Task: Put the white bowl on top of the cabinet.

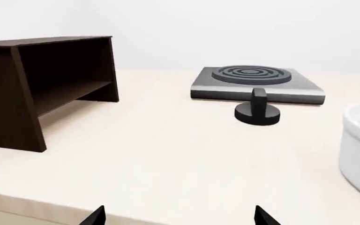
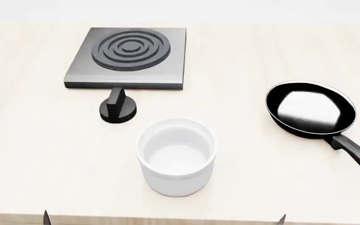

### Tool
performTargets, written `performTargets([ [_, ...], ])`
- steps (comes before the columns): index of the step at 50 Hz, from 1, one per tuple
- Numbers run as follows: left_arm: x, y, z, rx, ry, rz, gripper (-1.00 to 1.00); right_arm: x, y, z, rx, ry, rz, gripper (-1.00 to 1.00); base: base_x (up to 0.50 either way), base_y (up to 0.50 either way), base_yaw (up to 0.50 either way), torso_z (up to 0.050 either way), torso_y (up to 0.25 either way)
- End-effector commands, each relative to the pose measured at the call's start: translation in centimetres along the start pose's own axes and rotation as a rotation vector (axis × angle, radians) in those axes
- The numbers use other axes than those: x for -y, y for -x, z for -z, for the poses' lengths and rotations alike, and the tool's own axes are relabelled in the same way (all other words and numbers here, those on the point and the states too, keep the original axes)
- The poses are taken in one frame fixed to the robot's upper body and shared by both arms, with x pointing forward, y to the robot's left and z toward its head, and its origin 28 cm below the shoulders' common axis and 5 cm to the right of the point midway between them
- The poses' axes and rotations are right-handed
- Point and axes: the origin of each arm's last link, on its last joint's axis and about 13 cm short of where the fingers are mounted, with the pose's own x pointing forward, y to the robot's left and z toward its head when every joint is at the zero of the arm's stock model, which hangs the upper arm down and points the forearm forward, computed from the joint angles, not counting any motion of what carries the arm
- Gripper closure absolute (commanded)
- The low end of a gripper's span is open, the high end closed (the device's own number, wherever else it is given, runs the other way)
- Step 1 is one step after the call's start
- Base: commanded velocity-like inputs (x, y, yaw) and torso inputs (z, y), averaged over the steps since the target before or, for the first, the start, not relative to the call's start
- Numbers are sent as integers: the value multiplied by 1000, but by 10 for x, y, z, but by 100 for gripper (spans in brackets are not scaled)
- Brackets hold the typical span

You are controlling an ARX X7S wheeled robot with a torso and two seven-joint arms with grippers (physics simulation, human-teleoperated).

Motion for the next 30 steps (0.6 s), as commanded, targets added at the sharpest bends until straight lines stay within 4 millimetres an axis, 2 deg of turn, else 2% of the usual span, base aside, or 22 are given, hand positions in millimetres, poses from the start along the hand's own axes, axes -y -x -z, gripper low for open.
performTargets([
  [1,0,1,1,2,-27,-1,-100,20,-2,-4,16,-52,292,-100,0,0,0,0,0],
  [11,-1,0,1,1,-18,-8,-100,40,-1,6,-39,-109,562,-100,0,0,0,0,0],
  [16,-4,0,-1,7,-23,-45,-100,37,-2,11,-49,-115,547,-100,0,0,0,0,0],
  [18,-9,0,-4,22,-22,-120,-100,36,-2,10,-47,-114,540,-100,0,0,0,0,0],
  [23,-38,10,-18,94,62,-418,-100,36,-1,11,-46,-111,539,-100,0,0,0,0,0],
  [30,-64,25,-28,171,98,-665,-100,36,-1,11,-49,-112,536,-100,0,0,0,0,0],
])
